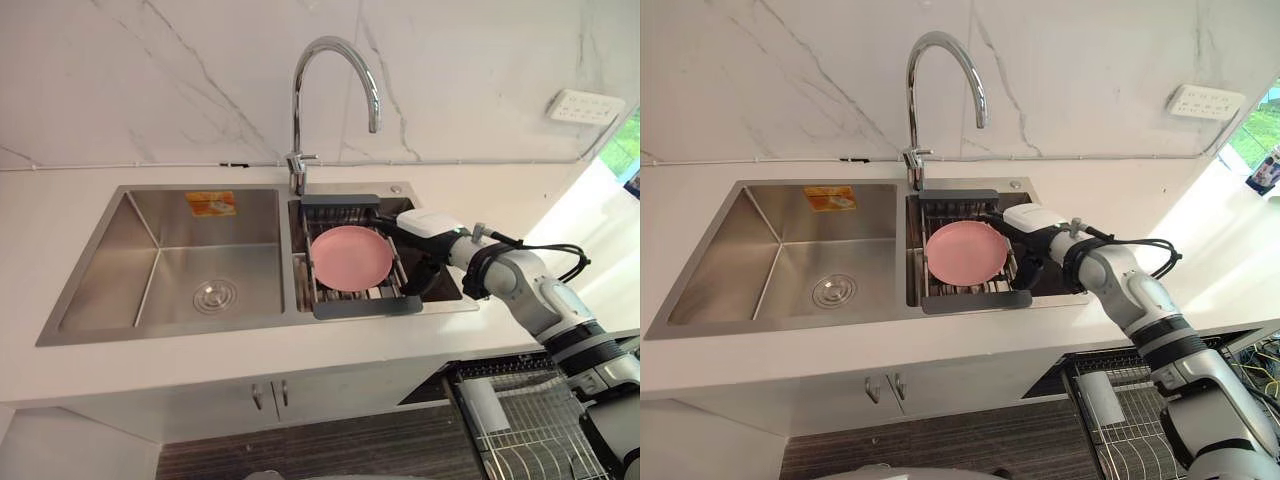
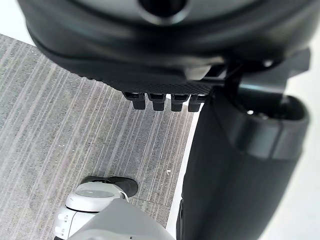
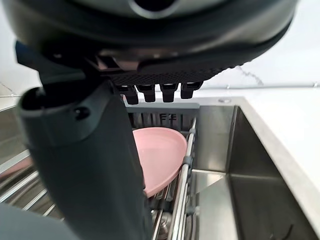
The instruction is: Walk over to the sink, pick up the cup, carry it to the dishwasher, place the cup inside the dishwasher, then close the dishwasher door
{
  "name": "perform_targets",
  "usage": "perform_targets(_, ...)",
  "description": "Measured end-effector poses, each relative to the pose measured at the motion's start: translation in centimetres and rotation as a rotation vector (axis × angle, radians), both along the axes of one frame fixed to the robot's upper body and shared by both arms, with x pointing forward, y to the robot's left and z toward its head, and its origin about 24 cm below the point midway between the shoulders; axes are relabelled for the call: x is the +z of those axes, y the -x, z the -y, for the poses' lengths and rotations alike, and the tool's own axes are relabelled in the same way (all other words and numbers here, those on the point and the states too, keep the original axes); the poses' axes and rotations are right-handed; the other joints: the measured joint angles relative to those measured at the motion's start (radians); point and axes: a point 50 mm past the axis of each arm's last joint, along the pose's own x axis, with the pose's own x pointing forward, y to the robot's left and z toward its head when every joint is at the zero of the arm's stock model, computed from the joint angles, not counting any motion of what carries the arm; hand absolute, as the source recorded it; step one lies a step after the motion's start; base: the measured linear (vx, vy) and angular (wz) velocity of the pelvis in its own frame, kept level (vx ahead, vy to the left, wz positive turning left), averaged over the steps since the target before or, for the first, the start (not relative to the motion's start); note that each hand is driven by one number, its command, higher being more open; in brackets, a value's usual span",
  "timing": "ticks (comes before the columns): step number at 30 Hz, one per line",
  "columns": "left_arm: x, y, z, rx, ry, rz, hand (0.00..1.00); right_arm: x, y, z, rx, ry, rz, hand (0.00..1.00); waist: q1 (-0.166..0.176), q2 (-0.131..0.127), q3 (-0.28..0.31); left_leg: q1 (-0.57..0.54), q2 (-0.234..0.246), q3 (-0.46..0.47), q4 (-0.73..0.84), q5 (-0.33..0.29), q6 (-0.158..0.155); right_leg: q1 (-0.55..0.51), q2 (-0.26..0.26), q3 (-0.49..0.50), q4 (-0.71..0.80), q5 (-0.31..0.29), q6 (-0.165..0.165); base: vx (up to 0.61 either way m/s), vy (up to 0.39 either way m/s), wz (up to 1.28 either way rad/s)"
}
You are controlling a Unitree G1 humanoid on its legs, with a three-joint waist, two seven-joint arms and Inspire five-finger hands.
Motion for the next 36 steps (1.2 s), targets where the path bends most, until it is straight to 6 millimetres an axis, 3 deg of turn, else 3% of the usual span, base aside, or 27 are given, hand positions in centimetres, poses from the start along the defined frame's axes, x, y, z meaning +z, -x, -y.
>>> perform_targets(15, 0.2, 0.1, 0.1, -0.043, 0.009, -0.009, 1.00, -0.7, -0.2, 0.2, -0.027, 0.011, 0.025, 1.00, 0.025, -0.001, 0.031, -0.005, -0.011, -0.040, -0.009, 0.012, 0.007, 0.012, -0.007, -0.039, 0.000, -0.001, 0.002, -0.01, 0.006, 0.08)
perform_targets(32, 0.5, -0.7, 0.2, -0.118, 0.024, 0.008, 1.00, -3.4, -0.3, 0.4, -0.052, 0.102, 0.049, 1.00, 0.073, -0.012, 0.053, -0.007, -0.020, -0.069, -0.015, 0.020, 0.010, 0.026, -0.013, -0.065, 0.001, -0.006, 0.008, -0.01, 0.001, 0.05)
perform_targets(33, 0.5, -0.6, 0.2, -0.118, 0.025, 0.005, 1.00, -3.8, -0.3, 0.5, -0.055, 0.123, 0.049, 0.00, 0.074, -0.013, 0.053, -0.007, -0.022, -0.071, -0.019, 0.021, 0.010, 0.026, -0.015, -0.068, 0.001, -0.007, 0.009, -0.01, 0.011, 0.07)
perform_targets(36, 0.5, -0.5, 0.2, -0.119, 0.023, 0.003, 1.00, -4.6, -0.2, 0.4, -0.059, 0.144, 0.057, 0.00, 0.075, -0.015, 0.055, -0.006, -0.026, -0.076, -0.024, 0.023, 0.012, 0.027, -0.017, -0.073, 0.004, -0.007, 0.010, 0.01, 0.010, 0.05)
